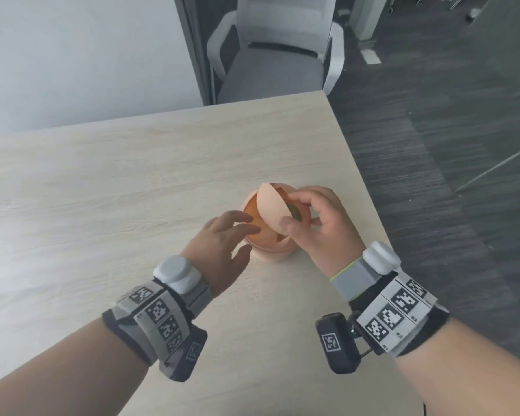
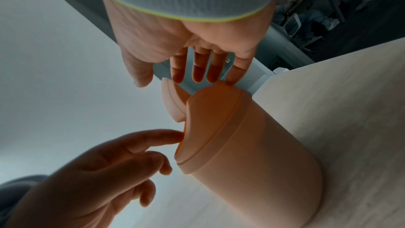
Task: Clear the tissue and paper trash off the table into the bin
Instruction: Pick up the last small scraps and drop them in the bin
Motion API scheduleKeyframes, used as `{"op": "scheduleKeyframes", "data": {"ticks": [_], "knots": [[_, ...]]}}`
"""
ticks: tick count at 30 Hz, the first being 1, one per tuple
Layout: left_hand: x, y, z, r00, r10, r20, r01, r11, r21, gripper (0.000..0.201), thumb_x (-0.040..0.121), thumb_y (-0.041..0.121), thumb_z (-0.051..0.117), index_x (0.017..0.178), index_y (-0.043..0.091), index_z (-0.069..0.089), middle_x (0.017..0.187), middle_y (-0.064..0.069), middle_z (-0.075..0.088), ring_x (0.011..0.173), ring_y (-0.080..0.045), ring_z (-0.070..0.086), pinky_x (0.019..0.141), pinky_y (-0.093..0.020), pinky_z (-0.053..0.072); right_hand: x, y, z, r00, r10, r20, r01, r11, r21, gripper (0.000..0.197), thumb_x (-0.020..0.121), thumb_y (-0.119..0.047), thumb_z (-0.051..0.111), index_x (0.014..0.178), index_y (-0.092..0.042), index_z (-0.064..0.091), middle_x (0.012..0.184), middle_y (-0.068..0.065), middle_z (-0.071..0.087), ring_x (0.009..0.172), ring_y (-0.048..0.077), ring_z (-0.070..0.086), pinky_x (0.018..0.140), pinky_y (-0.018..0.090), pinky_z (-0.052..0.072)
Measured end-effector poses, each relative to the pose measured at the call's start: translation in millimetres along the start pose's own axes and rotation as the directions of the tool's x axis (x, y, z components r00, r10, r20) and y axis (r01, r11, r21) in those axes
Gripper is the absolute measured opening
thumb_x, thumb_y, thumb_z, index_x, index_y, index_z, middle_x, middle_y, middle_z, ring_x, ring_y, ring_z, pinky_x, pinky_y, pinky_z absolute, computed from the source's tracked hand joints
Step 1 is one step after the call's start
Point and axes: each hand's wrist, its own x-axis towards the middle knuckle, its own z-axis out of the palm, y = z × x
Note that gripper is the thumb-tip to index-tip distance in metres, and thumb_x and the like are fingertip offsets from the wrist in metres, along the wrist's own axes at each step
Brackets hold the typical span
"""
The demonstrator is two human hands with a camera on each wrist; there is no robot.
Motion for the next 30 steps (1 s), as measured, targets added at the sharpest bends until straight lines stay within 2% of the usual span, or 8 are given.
{"op": "scheduleKeyframes", "data": {"ticks": [3, 7, 10, 15, 18, 22, 26, 30], "knots": [[6.3, 11.0, 4.3, 0.979, -0.037, 0.202, 0.03, 0.999, 0.04, 0.048, 0.091, 0.034, 0.05, 0.138, 0.029, 0.053, 0.145, 0.014, 0.049, 0.086, -0.011, 0.067, 0.081, -0.033, 0.056, 6.2, 6.6, 5.6, 0.999, -0.011, 0.037, 0.014, 0.996, -0.083, 0.034, 0.077, -0.047, 0.067, 0.097, -0.02, 0.067, 0.123, -0.011, 0.053, 0.118, 0.009, 0.051, 0.095, 0.022, 0.043], [27.3, 23.7, 4.3, 0.881, -0.178, 0.438, 0.042, 0.952, 0.302, 0.05, 0.094, 0.038, 0.048, 0.144, 0.034, 0.043, 0.148, 0.018, 0.044, 0.107, -0.016, 0.064, 0.089, -0.036, 0.053, 8.8, 10.2, 8.2, 0.999, -0.042, 0.025, 0.044, 0.994, -0.1, 0.027, 0.082, -0.04, 0.06, 0.068, -0.017, 0.056, 0.125, -0.006, 0.056, 0.115, 0.022, 0.054, 0.091, 0.043, 0.046], [40.4, 38.0, 5.4, 0.815, -0.278, 0.509, 0.043, 0.904, 0.425, 0.048, 0.092, 0.036, 0.045, 0.14, 0.036, 0.043, 0.133, 0.009, 0.057, 0.1, -0.024, 0.064, 0.079, -0.042, 0.056, 6.3, 7.1, 9.2, 0.999, -0.024, 0.023, 0.026, 0.995, -0.091, 0.026, 0.084, -0.038, 0.055, 0.062, -0.027, 0.046, 0.126, -0.011, 0.054, 0.117, 0.019, 0.052, 0.094, 0.038, 0.044], [51.7, 51.1, 3.2, 0.732, -0.399, 0.552, 0.107, 0.868, 0.484, 0.038, 0.091, 0.03, 0.042, 0.127, 0.033, 0.054, 0.101, 0.006, 0.064, 0.085, -0.023, 0.062, 0.072, -0.038, 0.054, 9.0, 13.7, 9.6, 1.0, 0.019, -0.018, -0.02, 0.998, -0.062, 0.038, 0.089, -0.04, 0.047, 0.078, -0.006, 0.059, 0.124, -0.009, 0.055, 0.11, 0.004, 0.052, 0.089, 0.023, 0.042], [42.5, 43.5, -4.8, 0.81, -0.316, 0.494, 0.107, 0.908, 0.405, 0.04, 0.09, 0.036, 0.045, 0.129, 0.036, 0.055, 0.12, 0.01, 0.064, 0.097, -0.02, 0.064, 0.082, -0.039, 0.055, 11.5, 18.2, 8.2, 0.997, 0.067, -0.039, -0.068, 0.997, -0.027, 0.025, 0.093, -0.032, 0.051, 0.084, -0.011, 0.06, 0.122, -0.005, 0.057, 0.109, -0.007, 0.048, 0.084, 0.006, 0.035], [10.0, 27.9, -19.5, 0.967, -0.198, 0.16, 0.192, 0.98, 0.051, 0.031, 0.087, 0.02, 0.056, 0.112, 0.032, 0.07, 0.12, 0.016, 0.066, 0.088, -0.004, 0.067, 0.08, -0.029, 0.055, 11.4, 21.4, 9.8, 0.99, 0.117, -0.073, -0.117, 0.993, 0.002, 0.015, 0.094, -0.031, 0.056, 0.102, -0.019, 0.057, 0.118, -0.007, 0.058, 0.111, 0.004, 0.051, 0.088, 0.015, 0.038], [-8.8, 8.7, -24.7, 0.939, -0.339, -0.06, 0.32, 0.924, -0.211, 0.035, 0.085, 0.016, 0.066, 0.114, 0.036, 0.064, 0.125, 0.013, 0.06, 0.09, 0.004, 0.065, 0.079, -0.027, 0.055, 11.6, 15.4, 17.0, 0.978, 0.197, -0.067, -0.189, 0.977, 0.099, 0.022, 0.094, -0.027, 0.057, 0.115, -0.023, 0.051, 0.118, -0.009, 0.059, 0.114, 0.007, 0.055, 0.093, 0.022, 0.041], [-21.8, -7.3, -25.9, 0.875, -0.484, -0.013, 0.461, 0.841, -0.282, 0.075, 0.079, 0.038, 0.077, 0.143, 0.039, 0.039, 0.14, 0.018, 0.045, 0.101, 0.003, 0.063, 0.074, -0.014, 0.045, 10.2, 7.2, 33.0, 0.986, 0.164, 0.012, -0.165, 0.985, 0.04, 0.017, 0.096, -0.025, 0.055, 0.113, -0.027, 0.057, 0.119, -0.01, 0.059, 0.114, 0.009, 0.054, 0.099, 0.031, 0.043]]}}
